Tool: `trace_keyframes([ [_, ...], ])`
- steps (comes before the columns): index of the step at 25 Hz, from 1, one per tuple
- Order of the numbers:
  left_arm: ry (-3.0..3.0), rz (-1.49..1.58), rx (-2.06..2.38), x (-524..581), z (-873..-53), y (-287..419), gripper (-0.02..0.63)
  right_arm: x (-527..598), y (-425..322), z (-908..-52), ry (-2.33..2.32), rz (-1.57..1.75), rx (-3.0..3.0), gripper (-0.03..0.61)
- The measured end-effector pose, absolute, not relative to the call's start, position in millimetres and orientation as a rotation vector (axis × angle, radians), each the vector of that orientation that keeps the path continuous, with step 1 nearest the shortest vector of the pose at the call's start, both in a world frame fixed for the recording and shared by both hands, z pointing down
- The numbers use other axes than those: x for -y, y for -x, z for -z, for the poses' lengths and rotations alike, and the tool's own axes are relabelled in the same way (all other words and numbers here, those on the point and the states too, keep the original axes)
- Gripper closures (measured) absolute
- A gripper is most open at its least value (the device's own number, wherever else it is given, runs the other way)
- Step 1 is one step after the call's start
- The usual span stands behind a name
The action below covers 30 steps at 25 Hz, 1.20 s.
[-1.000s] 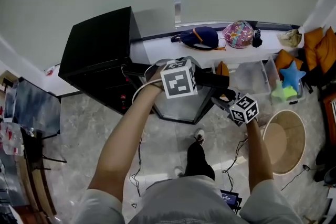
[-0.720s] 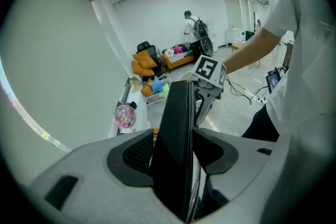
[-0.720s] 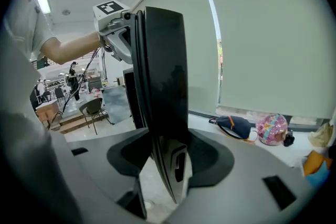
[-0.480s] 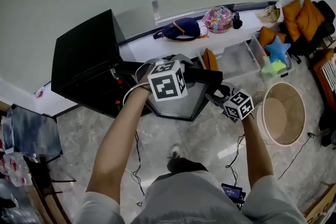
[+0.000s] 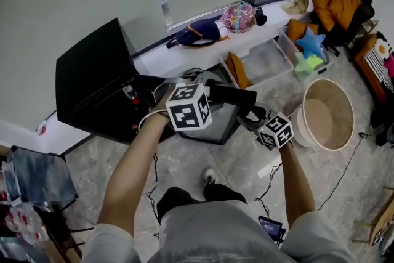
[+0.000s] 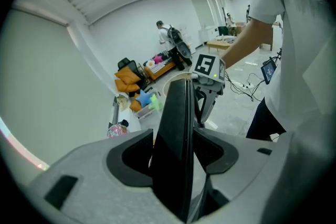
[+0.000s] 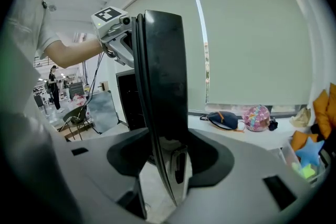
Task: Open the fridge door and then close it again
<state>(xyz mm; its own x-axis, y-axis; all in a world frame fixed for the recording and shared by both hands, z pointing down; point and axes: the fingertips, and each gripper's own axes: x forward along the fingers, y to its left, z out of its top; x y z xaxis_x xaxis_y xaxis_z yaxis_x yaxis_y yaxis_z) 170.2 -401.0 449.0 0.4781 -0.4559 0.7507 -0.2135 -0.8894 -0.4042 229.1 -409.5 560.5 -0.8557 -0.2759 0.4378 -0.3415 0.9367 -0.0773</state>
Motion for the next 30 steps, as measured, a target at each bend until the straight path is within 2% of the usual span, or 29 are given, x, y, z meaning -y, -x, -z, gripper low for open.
trace_keyframes([
  [20, 2.410, 1.240, -0.205, 310, -451, -158, 0.383, 296, -216, -561, -0.769, -0.298, 2.578, 0.376],
  [30, 2.342, 1.135, 0.018, 255, -449, -137, 0.383, 231, -193, -560, -1.072, -0.358, 2.507, 0.376],
])
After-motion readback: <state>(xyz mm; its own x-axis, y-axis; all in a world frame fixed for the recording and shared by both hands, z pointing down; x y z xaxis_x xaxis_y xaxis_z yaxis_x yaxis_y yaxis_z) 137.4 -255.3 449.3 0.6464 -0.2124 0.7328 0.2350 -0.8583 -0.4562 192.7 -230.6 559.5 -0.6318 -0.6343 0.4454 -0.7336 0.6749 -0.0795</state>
